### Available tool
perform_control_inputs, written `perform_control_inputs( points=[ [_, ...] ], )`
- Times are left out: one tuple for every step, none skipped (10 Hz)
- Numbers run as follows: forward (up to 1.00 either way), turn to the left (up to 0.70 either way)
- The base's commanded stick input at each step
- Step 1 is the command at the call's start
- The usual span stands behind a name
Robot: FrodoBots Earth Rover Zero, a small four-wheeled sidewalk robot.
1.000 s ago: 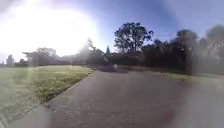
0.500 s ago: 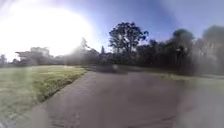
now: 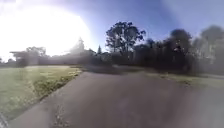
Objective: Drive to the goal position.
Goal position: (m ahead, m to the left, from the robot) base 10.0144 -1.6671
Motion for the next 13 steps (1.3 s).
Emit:
perform_control_inputs(
  points=[
    [0.70, 0.00],
    [0.70, 0.00],
    [0.70, 0.00],
    [0.70, 0.00],
    [0.70, 0.00],
    [0.70, 0.00],
    [0.70, 0.00],
    [0.70, 0.00],
    [0.70, 0.00],
    [0.70, 0.00],
    [0.70, 0.00],
    [0.70, 0.00],
    [0.70, 0.00]
  ],
)
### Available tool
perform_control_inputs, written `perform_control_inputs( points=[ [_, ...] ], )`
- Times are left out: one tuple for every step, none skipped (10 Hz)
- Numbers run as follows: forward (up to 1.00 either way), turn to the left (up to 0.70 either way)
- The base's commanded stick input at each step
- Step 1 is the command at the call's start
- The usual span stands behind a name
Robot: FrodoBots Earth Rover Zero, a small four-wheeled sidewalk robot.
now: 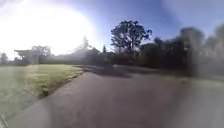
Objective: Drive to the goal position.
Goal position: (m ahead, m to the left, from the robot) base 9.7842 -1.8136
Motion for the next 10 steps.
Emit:
perform_control_inputs(
  points=[
    [0.70, 0.00],
    [0.70, 0.00],
    [0.70, -0.35],
    [0.70, -0.35],
    [0.70, -0.34],
    [0.70, -0.22],
    [0.70, -0.10],
    [0.70, 0.00],
    [0.70, 0.00],
    [0.70, 0.00]
  ],
)
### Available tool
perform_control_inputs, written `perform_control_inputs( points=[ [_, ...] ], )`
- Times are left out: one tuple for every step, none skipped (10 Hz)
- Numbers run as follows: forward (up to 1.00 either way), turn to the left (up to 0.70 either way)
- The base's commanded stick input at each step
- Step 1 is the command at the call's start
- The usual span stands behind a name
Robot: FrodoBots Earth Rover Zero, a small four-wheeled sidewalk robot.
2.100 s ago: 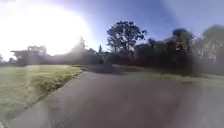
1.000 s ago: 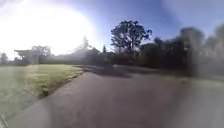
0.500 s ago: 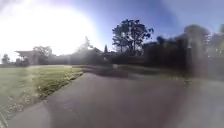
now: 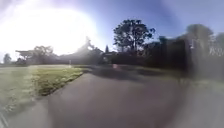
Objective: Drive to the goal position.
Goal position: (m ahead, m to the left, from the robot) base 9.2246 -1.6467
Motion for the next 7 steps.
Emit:
perform_control_inputs(
  points=[
    [0.70, 0.00],
    [0.70, 0.00],
    [0.70, 0.00],
    [0.70, 0.00],
    [0.70, 0.00],
    [0.70, 0.00],
    [0.70, 0.00]
  ],
)
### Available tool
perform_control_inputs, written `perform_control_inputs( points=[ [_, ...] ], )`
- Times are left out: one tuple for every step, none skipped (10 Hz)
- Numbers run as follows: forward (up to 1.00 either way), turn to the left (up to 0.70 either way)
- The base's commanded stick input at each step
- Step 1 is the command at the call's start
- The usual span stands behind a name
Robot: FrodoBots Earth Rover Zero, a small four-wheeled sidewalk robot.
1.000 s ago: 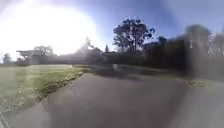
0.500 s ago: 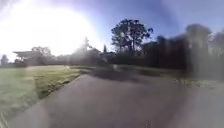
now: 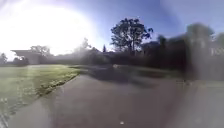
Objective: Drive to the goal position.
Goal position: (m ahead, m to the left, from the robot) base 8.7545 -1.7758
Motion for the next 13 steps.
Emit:
perform_control_inputs(
  points=[
    [0.70, 0.00],
    [0.70, 0.00],
    [0.70, 0.00],
    [0.70, 0.00],
    [0.70, 0.00],
    [0.70, -0.12],
    [0.70, -0.25],
    [0.70, 0.00],
    [0.70, 0.00],
    [0.70, 0.00],
    [0.70, 0.00],
    [0.70, 0.00],
    [0.70, 0.00]
  ],
)
